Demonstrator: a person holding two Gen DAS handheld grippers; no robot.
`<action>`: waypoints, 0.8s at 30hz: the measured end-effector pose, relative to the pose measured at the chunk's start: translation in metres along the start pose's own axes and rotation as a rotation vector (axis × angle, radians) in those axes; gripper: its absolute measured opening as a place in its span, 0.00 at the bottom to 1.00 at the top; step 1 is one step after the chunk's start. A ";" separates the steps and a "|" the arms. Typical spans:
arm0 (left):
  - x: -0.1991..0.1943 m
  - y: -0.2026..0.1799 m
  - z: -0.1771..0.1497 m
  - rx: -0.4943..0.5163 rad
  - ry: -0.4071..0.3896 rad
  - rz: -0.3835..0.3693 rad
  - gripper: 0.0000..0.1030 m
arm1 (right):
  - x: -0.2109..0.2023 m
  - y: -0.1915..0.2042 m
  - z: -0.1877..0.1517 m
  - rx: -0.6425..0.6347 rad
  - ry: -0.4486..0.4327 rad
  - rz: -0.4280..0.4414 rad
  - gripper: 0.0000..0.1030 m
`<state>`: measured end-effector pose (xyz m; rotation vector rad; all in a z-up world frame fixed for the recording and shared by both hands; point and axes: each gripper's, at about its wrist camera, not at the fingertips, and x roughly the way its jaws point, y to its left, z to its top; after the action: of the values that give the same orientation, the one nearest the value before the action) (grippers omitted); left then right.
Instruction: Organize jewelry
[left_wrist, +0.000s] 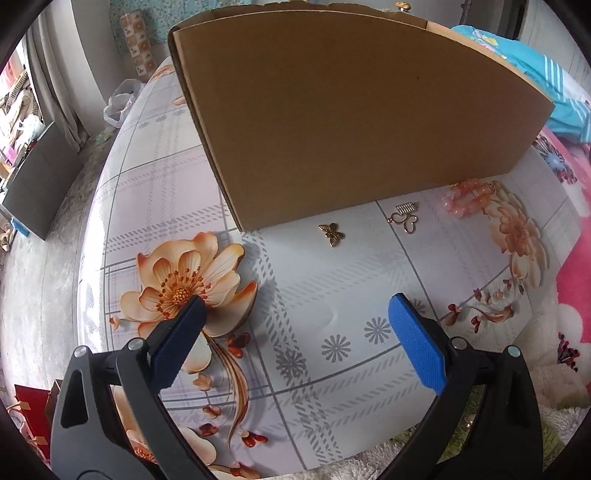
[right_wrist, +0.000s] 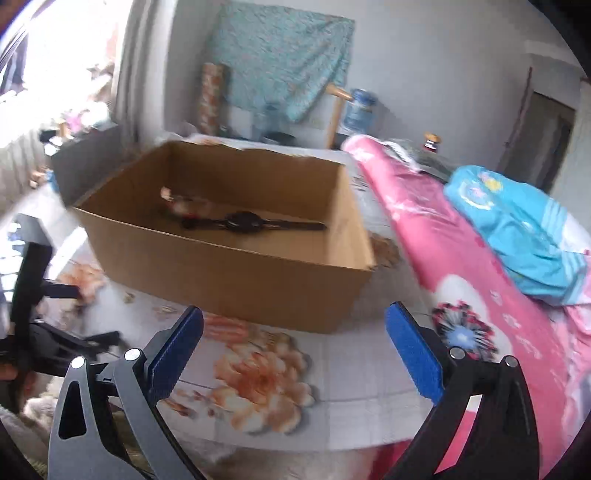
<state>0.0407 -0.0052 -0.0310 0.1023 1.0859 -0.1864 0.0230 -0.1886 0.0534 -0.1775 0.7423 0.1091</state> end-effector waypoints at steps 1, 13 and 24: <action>0.000 -0.001 -0.001 0.002 -0.001 -0.001 0.93 | 0.006 0.001 -0.001 0.016 0.031 0.044 0.94; -0.004 0.006 -0.007 0.019 -0.076 -0.004 0.92 | 0.068 0.022 0.008 0.228 0.164 0.373 0.73; -0.004 0.007 0.007 0.127 -0.126 -0.082 0.45 | 0.081 0.027 0.017 0.271 0.164 0.435 0.44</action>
<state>0.0465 0.0008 -0.0245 0.1583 0.9532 -0.3315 0.0896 -0.1557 0.0072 0.2392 0.9425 0.4082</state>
